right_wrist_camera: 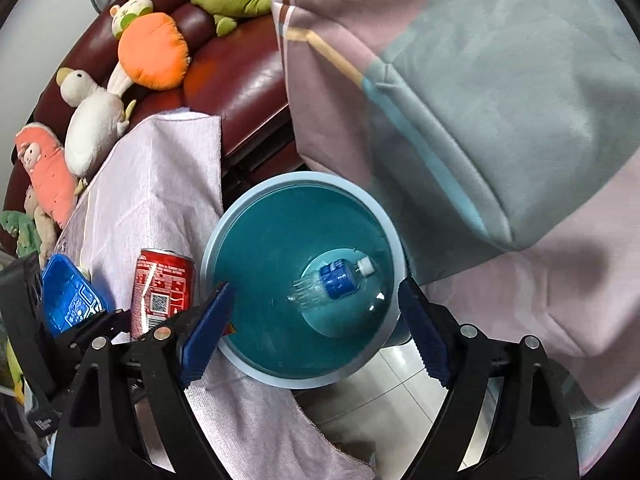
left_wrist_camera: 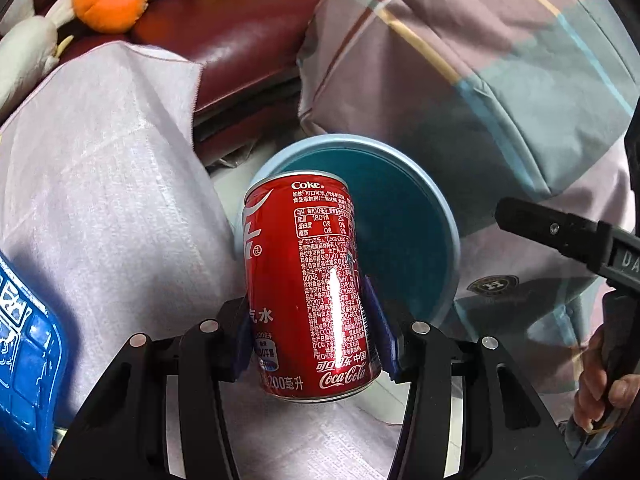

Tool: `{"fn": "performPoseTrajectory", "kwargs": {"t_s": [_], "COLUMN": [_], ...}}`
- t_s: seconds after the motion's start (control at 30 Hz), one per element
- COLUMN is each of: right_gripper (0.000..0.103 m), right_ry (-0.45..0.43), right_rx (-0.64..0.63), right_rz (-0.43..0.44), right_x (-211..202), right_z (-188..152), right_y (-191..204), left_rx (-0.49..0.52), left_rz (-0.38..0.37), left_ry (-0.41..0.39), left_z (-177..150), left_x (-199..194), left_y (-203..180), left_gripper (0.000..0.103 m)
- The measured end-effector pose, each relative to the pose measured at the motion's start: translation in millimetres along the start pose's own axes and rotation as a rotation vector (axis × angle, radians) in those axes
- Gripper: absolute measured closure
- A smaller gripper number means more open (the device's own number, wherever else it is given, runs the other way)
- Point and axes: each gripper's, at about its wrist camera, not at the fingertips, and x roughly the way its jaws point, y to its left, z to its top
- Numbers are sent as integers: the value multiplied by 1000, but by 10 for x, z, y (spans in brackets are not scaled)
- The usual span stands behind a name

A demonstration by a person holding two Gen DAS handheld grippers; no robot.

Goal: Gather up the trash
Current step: 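Open the left tool to drop the Coke can into the teal bin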

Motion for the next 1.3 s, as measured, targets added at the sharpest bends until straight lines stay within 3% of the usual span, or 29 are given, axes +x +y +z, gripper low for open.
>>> {"fn": "performPoseTrajectory", "kwargs": {"t_s": [0.03, 0.1, 0.2, 0.8, 1.3], "right_gripper": [23, 23, 23, 22, 18], "right_ry": [0, 1, 5, 6, 5], "right_rx": [3, 10, 14, -18, -172], "right_rz": [-2, -8, -20, -54, -26], "right_x": [-6, -14, -20, -249, -650], "right_z": [1, 1, -1, -163, -781], "right_y": [-8, -26, -42, 228, 1106], "left_rx": [7, 15, 32, -48, -65], "left_rz": [-5, -8, 2, -22, 21], "left_ry": [0, -6, -41, -65, -169], "left_z": [9, 21, 17, -346, -1194], "left_x": [8, 2, -54, -512, -1517], "left_y": [-32, -75, -141, 150, 568], "left_gripper": [50, 31, 16, 14, 12]}}
